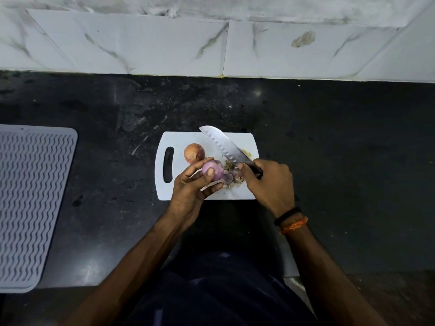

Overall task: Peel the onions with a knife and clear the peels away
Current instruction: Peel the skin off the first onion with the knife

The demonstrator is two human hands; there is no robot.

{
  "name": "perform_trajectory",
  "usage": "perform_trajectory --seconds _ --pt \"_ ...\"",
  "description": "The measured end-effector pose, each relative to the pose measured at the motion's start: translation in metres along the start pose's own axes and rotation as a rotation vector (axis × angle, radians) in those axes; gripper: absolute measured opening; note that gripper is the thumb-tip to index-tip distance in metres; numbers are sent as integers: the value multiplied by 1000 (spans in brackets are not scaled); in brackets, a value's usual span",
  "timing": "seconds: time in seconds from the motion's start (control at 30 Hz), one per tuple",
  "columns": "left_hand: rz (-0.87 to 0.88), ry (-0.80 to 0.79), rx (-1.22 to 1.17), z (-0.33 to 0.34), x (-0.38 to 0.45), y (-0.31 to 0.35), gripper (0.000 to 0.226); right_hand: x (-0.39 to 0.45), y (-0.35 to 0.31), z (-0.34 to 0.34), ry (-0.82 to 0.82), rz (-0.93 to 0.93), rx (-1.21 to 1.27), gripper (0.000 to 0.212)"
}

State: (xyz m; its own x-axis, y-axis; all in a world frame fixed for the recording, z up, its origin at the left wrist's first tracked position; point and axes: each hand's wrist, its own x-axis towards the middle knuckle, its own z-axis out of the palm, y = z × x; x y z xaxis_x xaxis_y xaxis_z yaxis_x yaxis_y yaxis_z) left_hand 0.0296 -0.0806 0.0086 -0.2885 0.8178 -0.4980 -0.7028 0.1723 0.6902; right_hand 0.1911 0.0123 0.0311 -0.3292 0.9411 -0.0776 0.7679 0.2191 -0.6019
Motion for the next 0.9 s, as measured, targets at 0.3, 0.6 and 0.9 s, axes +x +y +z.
perform_trajectory --seconds 0.3,0.6,0.9 --pt "-37 -173 -124 -7 -2 -4 81 2 8 6 -71 91 -6 50" --pt "29 -291 7 -10 0 -8 69 5 -4 -7 -190 196 312 25" --pt "201 -106 398 -5 2 -4 90 1 -1 -10 -120 197 313 23"
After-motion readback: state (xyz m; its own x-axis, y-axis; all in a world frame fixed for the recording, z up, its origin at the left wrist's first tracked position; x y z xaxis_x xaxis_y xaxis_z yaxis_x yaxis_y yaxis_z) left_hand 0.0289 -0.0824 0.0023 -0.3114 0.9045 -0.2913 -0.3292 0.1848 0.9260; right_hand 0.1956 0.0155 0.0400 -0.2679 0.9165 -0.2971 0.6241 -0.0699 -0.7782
